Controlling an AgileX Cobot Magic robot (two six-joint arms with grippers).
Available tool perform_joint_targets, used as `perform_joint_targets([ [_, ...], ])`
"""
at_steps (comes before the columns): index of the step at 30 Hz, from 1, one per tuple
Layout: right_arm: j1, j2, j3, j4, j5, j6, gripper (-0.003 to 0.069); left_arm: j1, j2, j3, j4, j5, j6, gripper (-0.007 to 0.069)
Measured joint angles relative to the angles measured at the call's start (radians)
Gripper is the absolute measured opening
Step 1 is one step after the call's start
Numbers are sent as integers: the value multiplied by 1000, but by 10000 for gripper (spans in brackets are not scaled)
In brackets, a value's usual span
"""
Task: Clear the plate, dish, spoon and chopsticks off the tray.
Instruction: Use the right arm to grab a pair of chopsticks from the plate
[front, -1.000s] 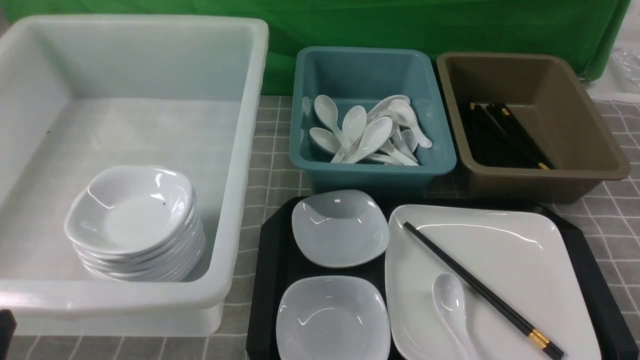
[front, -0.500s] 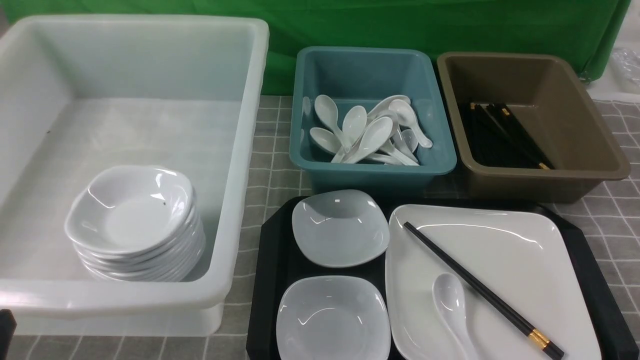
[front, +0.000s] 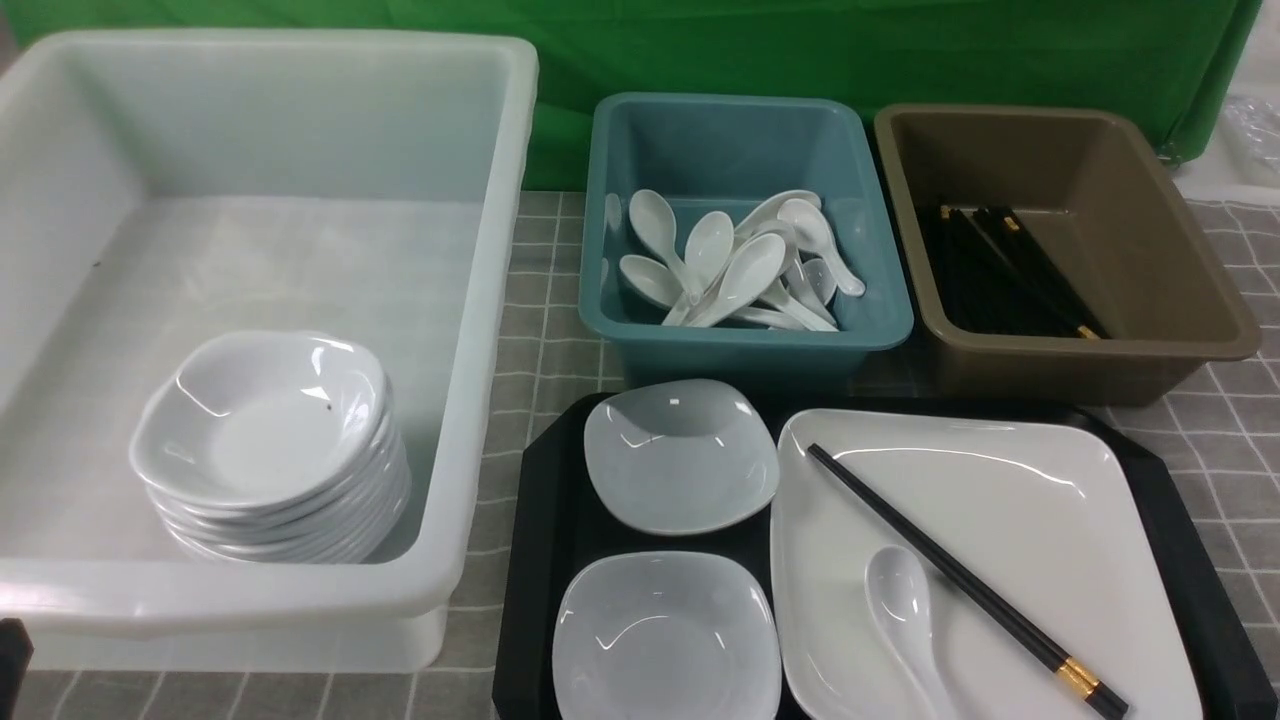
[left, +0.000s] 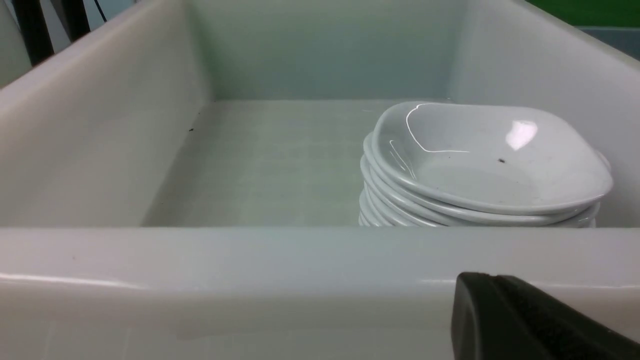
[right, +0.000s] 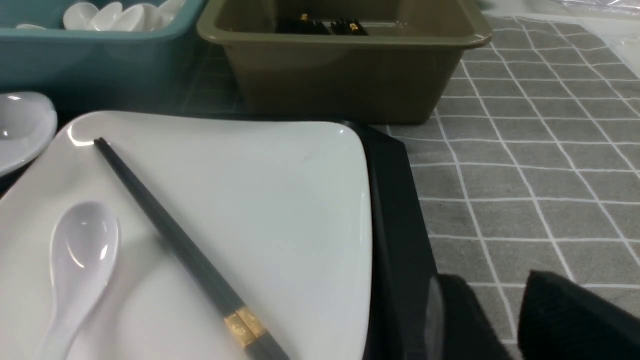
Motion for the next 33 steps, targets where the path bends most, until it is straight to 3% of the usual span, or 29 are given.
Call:
perform_joint_targets([
  [7,0,0,0,0,0,0,238,0,0,0,-54,-104,-49,13],
  [11,0,0,0,0,0,0,238,0,0,0,-301,-268,-278,13],
  [14,0,0,0,0,0,0,238,0,0,0,-364,-321,-383,13],
  [18,0,0,0,0,0,0,238,0,0,-27,-342,-354,-438,13],
  [21,0,0,0,0,0,0,238,0,44,-139,-212,-260,-442,13],
  [23,0,0,0,0,0,0,238,0,125,-239,-140,-160,-411,13],
  [26,0,0,0,0,0,0,238,0,272,-396,-148,8,-265,13],
  [28,0,0,0,0,0,-1,238,-11,434,-514,-239,178,-49,13],
  [30,0,0,0,0,0,-3,238,-22,482,-543,-282,220,4,13],
  [33,0,0,0,0,-3,-7,238,-95,667,-622,-402,333,176,13],
])
